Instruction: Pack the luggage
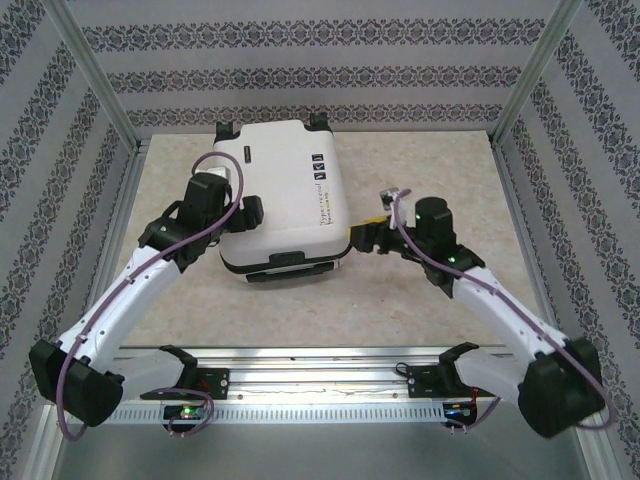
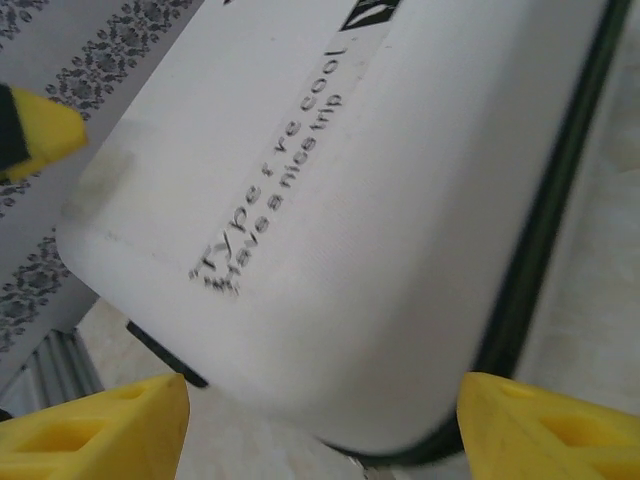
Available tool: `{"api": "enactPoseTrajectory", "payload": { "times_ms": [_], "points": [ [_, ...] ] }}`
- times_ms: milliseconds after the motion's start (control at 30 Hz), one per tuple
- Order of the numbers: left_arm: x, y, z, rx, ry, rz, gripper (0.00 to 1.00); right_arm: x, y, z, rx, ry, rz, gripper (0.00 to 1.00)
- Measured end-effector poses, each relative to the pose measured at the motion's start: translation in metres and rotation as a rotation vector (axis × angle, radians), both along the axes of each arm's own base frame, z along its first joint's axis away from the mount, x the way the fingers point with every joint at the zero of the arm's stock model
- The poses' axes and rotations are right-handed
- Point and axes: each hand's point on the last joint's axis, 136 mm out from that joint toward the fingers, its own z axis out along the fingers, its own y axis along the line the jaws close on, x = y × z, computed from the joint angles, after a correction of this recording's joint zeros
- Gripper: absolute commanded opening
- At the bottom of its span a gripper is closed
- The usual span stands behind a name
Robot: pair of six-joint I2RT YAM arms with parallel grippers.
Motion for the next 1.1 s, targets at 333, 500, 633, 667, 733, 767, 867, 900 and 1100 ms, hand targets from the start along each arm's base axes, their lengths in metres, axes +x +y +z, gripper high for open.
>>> {"api": "enactPoseTrajectory", "payload": {
  "times_ms": [333,500,633,667,733,767,867,900,1100],
  "points": [
    [-0.012,-0.072,-0.013,0.254,0.067,-0.176,0.89,-0.015,-0.020,-0.087,-0.153,0.106,-0.062,0.38],
    [-0.025,-0.099,-0.028,0.328,0.069,-0.219,0.90,-0.015,-0.013,-0.119,-0.242,0.140,-0.058,0.37],
    [-0.024,-0.096,-0.030,0.328,0.059,-0.200,0.90,-0.015,-0.004,-0.134,-0.310,0.136,-0.040,0.39],
    [-0.024,-0.095,-0.030,0.318,0.053,-0.198,0.90,-0.012,-0.003,-0.136,-0.324,0.132,-0.042,0.39],
    [-0.023,-0.092,-0.031,0.289,0.043,-0.195,0.90,-0.007,-0.002,-0.138,-0.348,0.124,-0.058,0.41],
    [-0.023,-0.090,-0.031,0.274,0.039,-0.192,0.90,-0.003,-0.003,-0.137,-0.360,0.117,-0.074,0.42],
    [-0.017,-0.081,-0.031,0.252,0.024,-0.176,0.90,0.009,-0.004,-0.130,-0.376,0.088,-0.105,0.47],
    [-0.015,-0.078,-0.031,0.252,0.021,-0.173,0.90,0.012,-0.004,-0.127,-0.378,0.076,-0.110,0.47],
    [-0.008,-0.069,-0.030,0.269,0.016,-0.170,0.89,0.024,0.003,-0.115,-0.391,0.026,-0.094,0.48]
  ]
}}
